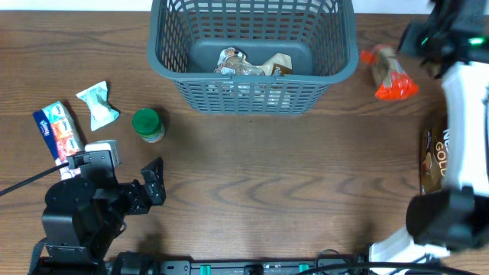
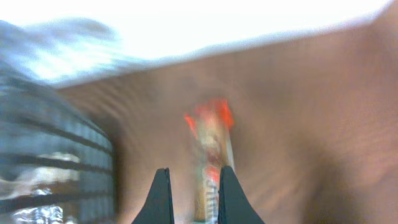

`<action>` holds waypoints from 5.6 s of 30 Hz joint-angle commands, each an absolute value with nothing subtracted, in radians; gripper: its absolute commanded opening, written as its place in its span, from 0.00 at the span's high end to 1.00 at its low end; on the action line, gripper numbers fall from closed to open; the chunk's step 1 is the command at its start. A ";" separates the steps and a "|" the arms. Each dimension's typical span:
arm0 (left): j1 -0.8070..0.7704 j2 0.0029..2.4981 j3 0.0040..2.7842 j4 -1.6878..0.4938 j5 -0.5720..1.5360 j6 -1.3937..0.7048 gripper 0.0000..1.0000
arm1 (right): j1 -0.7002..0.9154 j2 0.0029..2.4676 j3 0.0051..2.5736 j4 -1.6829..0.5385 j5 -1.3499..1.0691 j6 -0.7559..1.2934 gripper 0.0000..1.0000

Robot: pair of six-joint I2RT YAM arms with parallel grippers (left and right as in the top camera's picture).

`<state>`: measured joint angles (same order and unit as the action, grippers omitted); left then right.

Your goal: Pack container

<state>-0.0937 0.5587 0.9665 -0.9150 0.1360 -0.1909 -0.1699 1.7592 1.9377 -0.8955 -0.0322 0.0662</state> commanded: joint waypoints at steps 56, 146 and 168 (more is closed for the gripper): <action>-0.097 0.561 0.980 -0.926 0.146 -0.193 0.01 | -0.154 2.099 2.209 -1.320 0.134 0.189 0.99; -0.097 0.561 0.980 -0.926 0.145 -0.192 0.02 | -0.154 2.103 2.248 -1.115 -0.029 0.126 0.99; -0.097 0.561 0.980 -0.927 0.146 -0.192 0.02 | 0.326 1.809 2.264 -0.980 -0.103 -0.961 0.99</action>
<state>-0.0937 0.5594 0.9665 -0.9241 0.1360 -0.1909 0.2935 1.7786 2.2555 -1.0183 -0.0772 -0.7044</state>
